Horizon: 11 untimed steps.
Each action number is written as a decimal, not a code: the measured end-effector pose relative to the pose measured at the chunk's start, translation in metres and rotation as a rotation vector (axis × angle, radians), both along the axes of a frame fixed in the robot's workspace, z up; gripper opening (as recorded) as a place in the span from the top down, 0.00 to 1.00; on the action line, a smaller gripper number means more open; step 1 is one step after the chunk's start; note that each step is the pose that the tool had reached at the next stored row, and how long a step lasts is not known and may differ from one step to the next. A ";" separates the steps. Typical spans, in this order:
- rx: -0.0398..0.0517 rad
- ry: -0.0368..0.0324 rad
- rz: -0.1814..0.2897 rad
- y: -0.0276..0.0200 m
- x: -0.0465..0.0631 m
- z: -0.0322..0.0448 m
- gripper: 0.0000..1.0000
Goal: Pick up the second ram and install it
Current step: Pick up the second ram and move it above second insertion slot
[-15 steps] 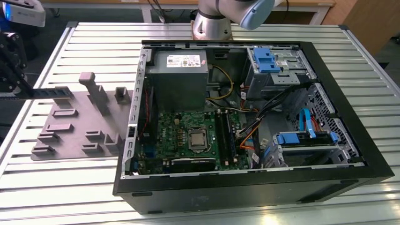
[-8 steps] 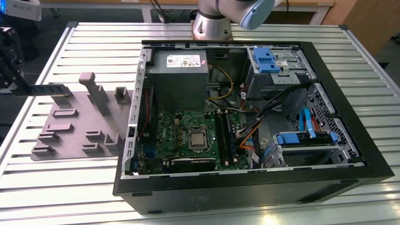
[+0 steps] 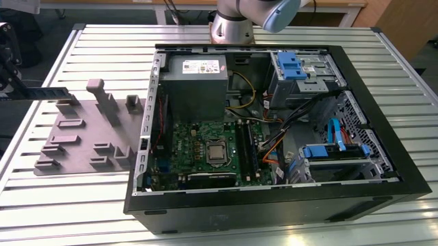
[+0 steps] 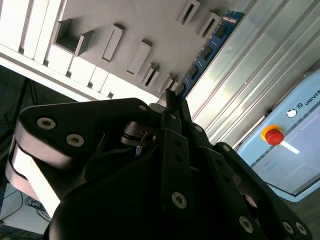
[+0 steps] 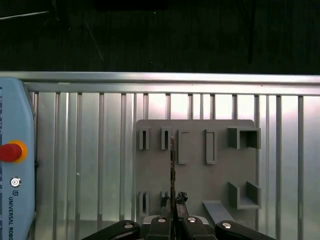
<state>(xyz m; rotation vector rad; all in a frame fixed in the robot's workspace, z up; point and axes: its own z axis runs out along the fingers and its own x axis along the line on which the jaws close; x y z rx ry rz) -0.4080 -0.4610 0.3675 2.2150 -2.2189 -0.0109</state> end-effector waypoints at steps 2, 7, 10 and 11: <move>0.0000 0.0000 0.000 0.0000 0.000 0.0031 0.86; 0.0000 0.0000 0.000 0.0000 0.000 0.0108 0.86; 0.0000 0.0000 0.000 0.0000 0.000 0.0151 0.86; 0.0000 0.0000 0.000 0.0000 0.000 0.0166 0.86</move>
